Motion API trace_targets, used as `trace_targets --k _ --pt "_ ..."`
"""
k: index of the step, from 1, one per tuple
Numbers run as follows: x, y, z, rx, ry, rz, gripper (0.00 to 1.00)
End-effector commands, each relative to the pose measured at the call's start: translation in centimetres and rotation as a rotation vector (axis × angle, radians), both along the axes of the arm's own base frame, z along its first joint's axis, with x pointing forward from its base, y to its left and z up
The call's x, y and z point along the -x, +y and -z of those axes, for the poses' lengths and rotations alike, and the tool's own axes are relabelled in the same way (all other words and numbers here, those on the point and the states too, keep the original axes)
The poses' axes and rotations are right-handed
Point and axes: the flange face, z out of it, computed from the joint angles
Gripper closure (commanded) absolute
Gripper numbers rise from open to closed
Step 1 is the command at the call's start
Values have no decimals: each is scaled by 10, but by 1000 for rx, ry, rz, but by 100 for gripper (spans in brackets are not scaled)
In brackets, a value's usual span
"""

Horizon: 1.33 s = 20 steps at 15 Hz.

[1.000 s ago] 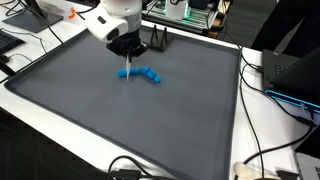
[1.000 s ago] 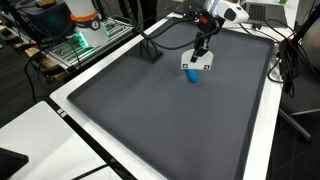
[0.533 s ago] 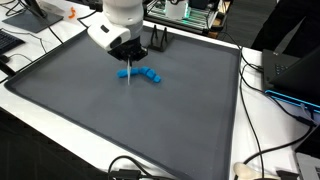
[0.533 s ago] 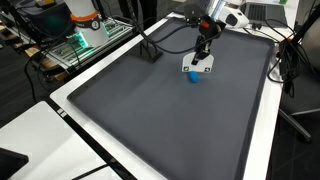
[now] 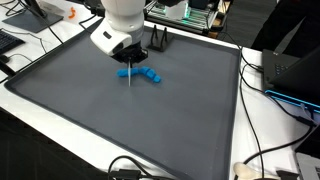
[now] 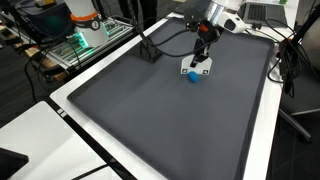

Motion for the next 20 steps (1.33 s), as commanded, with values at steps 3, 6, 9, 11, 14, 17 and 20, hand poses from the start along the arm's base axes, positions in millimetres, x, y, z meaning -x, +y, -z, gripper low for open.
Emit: trace_targets --k 3,6,9,11,14,17,20 --pt "10 -7 25 24 47 -14 99" --pt "18 -10 24 17 53 -7 99" --pt "27 -15 24 7 57 2 99" --pt "33 -17 23 -1 53 5 99" --pt "41 -22 24 -5 58 12 99" --pt "47 -26 22 -10 59 20 99" --pt "48 -27 14 -25 50 25 99"
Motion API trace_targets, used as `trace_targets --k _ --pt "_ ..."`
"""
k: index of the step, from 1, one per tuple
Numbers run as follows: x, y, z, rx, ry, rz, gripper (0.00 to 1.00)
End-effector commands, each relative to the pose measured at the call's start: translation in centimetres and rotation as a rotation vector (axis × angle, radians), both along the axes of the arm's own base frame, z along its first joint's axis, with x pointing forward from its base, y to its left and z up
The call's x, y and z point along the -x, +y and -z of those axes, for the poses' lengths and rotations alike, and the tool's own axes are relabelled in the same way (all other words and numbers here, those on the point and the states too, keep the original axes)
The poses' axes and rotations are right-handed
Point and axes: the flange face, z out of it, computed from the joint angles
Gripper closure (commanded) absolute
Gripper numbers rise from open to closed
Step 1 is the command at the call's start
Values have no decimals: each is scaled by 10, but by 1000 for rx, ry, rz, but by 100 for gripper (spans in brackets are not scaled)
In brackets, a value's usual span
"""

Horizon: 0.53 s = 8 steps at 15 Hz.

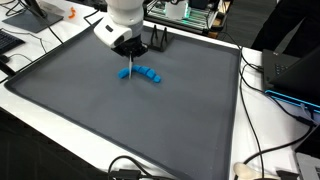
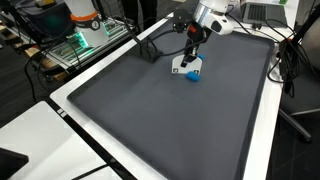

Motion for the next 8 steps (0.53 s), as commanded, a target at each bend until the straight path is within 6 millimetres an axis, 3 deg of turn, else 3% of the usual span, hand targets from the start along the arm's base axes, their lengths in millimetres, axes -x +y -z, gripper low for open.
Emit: trace_targets --k 1,8 --pt "18 -9 8 -18 34 13 99" --pt "25 -19 -9 -22 42 39 99"
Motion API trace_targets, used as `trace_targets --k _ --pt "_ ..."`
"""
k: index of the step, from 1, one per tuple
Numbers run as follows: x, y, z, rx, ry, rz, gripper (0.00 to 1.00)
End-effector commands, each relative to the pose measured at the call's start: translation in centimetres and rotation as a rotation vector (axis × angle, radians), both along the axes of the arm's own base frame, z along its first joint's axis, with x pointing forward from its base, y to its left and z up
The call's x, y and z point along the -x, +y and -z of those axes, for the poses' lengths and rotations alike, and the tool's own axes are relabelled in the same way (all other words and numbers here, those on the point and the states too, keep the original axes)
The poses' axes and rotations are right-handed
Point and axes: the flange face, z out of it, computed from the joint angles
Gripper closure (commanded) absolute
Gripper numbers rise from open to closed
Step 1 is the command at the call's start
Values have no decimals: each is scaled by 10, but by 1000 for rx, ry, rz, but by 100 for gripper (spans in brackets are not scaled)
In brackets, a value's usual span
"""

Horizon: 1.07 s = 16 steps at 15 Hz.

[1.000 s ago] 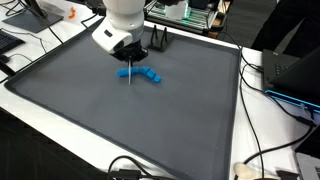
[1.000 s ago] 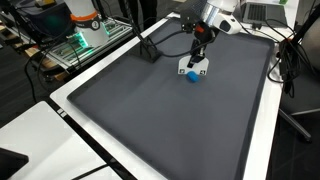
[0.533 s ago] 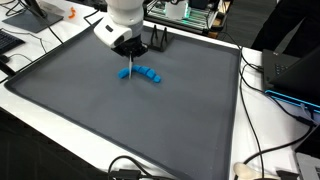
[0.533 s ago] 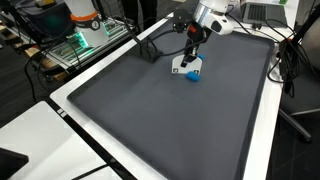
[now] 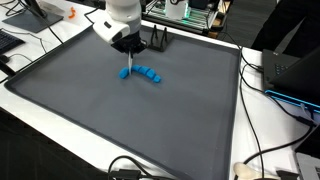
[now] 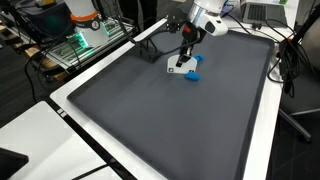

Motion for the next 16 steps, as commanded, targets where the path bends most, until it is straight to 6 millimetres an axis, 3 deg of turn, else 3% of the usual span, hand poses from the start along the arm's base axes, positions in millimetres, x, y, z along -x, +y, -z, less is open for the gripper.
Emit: trace_targets --k 1,10,16 --pt "14 -8 -9 -19 27 17 99" --pt "25 -13 -44 -30 3 44 99" --pt "46 -18 -76 -46 107 298 99"
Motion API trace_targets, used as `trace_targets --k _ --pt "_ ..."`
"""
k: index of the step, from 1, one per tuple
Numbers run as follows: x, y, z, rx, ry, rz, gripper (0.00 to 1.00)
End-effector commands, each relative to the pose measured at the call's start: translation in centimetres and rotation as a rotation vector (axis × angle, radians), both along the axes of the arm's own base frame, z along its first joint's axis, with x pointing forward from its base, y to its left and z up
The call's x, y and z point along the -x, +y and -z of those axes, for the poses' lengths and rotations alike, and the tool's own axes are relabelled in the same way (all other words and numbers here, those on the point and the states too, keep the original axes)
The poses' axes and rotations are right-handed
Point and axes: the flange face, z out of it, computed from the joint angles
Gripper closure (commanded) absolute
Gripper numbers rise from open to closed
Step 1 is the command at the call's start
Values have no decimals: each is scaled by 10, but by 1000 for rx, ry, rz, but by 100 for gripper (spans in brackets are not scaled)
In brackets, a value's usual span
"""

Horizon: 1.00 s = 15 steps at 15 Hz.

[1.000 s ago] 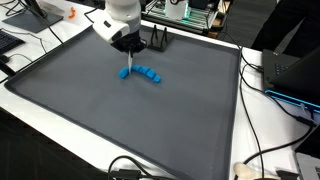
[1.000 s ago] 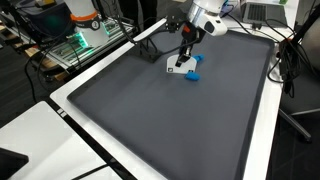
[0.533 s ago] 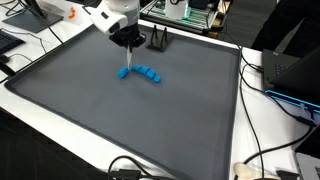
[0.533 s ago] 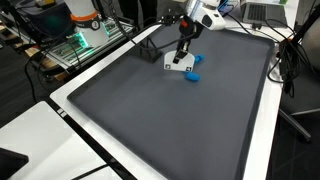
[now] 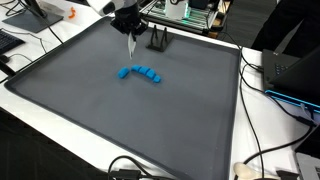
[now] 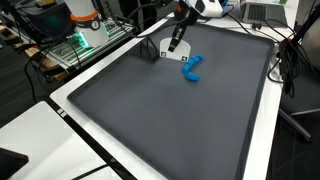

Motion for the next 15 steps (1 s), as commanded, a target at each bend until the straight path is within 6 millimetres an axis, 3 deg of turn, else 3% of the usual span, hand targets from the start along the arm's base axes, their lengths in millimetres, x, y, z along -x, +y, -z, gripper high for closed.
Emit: trace_targets --k 1,6,15 --pt "24 -6 -20 -1 83 181 99" --pt "43 -10 -34 -42 157 429 99" --pt "82 -18 -24 -80 211 887 99"
